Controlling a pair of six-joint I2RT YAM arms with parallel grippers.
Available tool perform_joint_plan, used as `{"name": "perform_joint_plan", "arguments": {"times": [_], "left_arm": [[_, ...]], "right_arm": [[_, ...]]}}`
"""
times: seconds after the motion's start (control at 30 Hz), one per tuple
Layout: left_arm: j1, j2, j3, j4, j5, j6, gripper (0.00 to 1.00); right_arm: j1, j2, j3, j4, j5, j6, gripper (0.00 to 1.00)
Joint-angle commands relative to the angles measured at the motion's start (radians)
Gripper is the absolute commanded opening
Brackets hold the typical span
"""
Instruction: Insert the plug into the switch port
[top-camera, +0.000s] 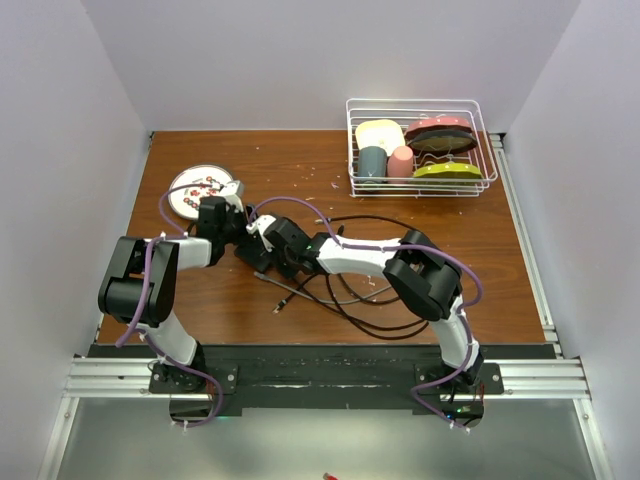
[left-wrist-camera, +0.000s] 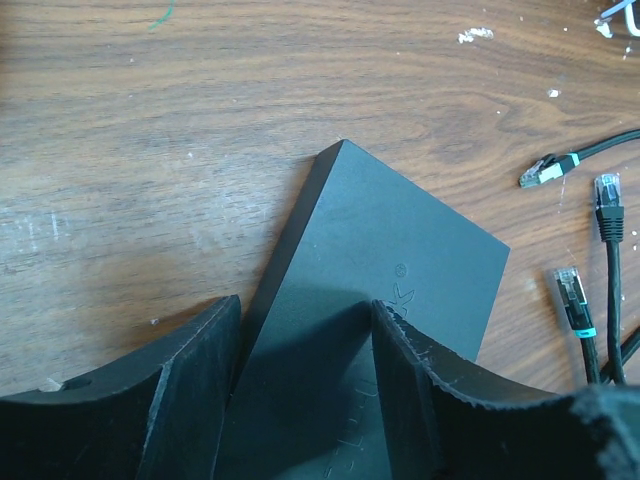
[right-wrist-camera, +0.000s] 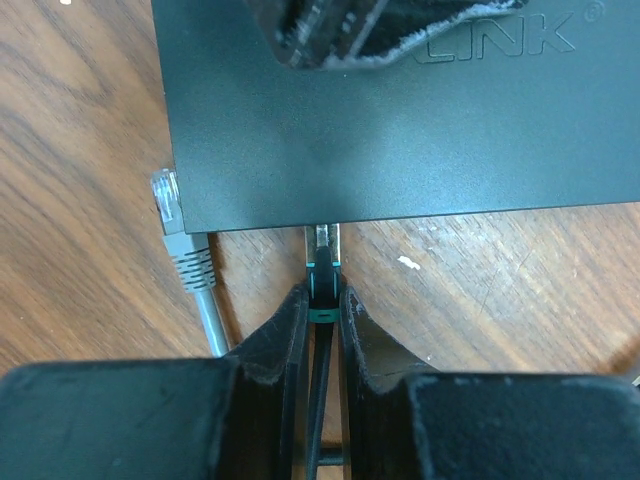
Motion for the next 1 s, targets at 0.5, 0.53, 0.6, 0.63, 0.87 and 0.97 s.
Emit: {"name": "perform_joint_plan", "arguments": {"times": [0.5,0.53,0.6,0.63,0.87,0.97], "left_arm": [[-0.021,-0.001,-0.091,0.01,0.165,-0.043,0.45],[-0.021,0.001,-0.091,0.01,0.169,-0.041,0.44],[-0.024,0.004,-0.093,0.01,0.177,-0.041,0.42],[-0.024,0.004,-0.093,0.012,0.182,-0.043,0.41],[-0.033,0.001,-0.097,0.012,0.189,-0.043,0.35],[-0.035,0.002,-0.1,0.01,0.192,-0.04,0.33]], "right_arm": [[0.002,0.007,0.045,0.164,-0.057,0.027,0.0],[0.002,0.01,0.048,0.167,-0.057,0.024,0.0],[0.001,0.012,0.057,0.174,-0.06,0.021,0.0],[0.001,0.012,0.06,0.177,-0.062,0.018,0.0],[-0.002,0.033,0.103,0.189,-0.063,0.007,0.0],[-0.002,0.038,0.112,0.2,-0.06,0.009,0.0]]}}
